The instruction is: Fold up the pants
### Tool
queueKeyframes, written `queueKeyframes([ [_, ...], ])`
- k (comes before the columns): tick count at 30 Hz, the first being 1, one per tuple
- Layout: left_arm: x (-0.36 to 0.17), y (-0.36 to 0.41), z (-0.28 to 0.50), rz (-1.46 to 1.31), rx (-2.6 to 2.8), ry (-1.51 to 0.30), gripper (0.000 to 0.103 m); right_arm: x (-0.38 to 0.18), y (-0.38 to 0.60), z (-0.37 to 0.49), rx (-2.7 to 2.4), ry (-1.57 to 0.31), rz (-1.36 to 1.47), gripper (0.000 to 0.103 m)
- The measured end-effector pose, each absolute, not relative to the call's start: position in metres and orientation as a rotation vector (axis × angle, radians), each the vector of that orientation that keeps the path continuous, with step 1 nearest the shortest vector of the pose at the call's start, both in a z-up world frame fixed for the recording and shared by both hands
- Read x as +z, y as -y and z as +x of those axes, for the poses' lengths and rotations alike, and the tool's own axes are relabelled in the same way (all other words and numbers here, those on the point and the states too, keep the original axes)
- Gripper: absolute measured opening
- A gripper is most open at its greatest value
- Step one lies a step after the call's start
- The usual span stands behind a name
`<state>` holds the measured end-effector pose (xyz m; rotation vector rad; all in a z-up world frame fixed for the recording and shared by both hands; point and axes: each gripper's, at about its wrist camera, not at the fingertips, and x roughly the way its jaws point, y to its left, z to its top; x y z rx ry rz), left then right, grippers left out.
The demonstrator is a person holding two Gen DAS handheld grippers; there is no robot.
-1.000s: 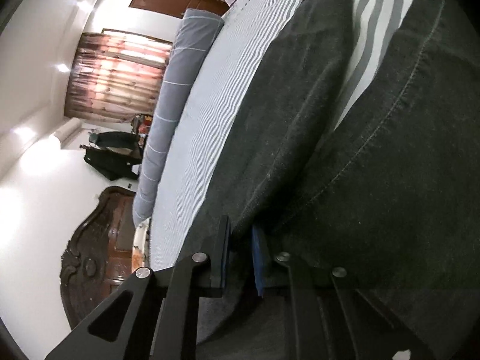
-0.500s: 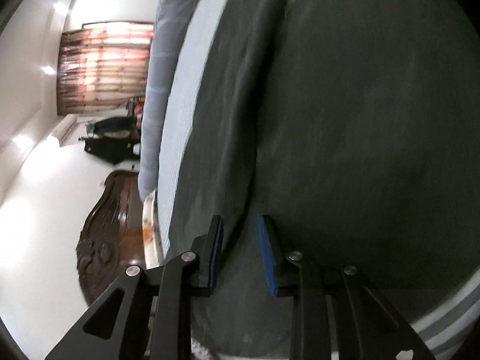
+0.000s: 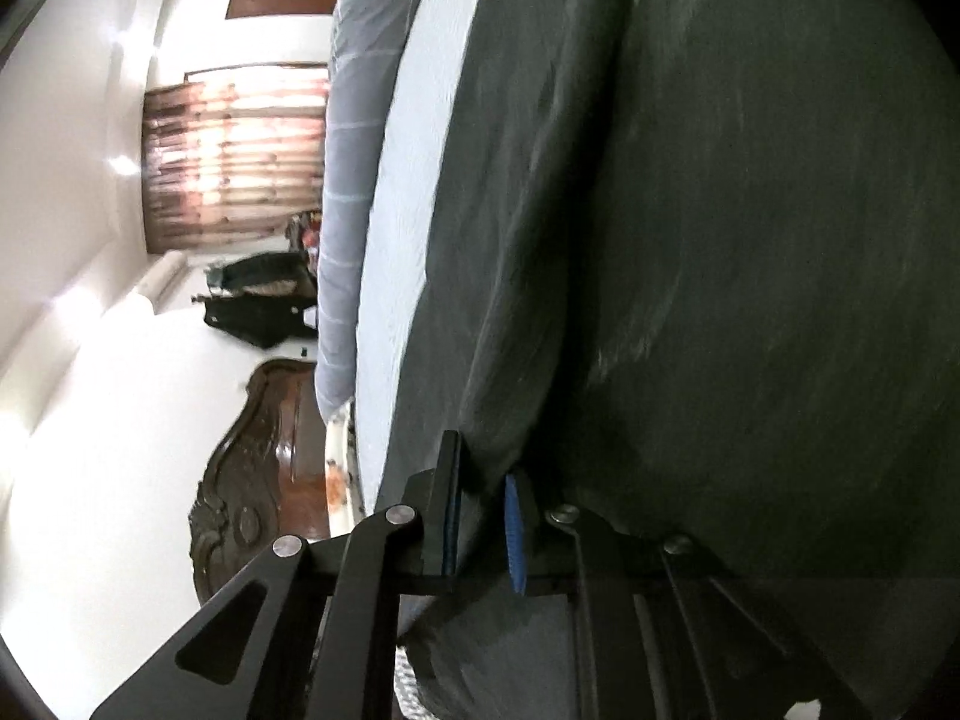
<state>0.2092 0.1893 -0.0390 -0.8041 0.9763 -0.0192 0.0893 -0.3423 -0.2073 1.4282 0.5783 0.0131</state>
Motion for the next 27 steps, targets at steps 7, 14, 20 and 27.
queueKeyframes([
  [7,-0.045,-0.189,0.209,-0.790,-0.003,-0.992,0.009,-0.195,0.374,0.086,-0.011,-0.496,1.436,0.008],
  [14,-0.039,-0.181,0.212,-0.687,-0.019,-0.999,0.009,-0.149,0.375,0.092,-0.063,-0.559,1.262,0.005],
  [20,-0.030,-0.171,0.221,-0.454,-0.135,-1.046,0.010,-0.098,0.363,0.072,-0.115,-0.597,1.039,0.005],
  [27,-0.033,-0.176,0.215,-0.286,-0.248,-1.156,0.010,-0.071,0.344,0.045,-0.127,-0.662,0.931,0.005],
])
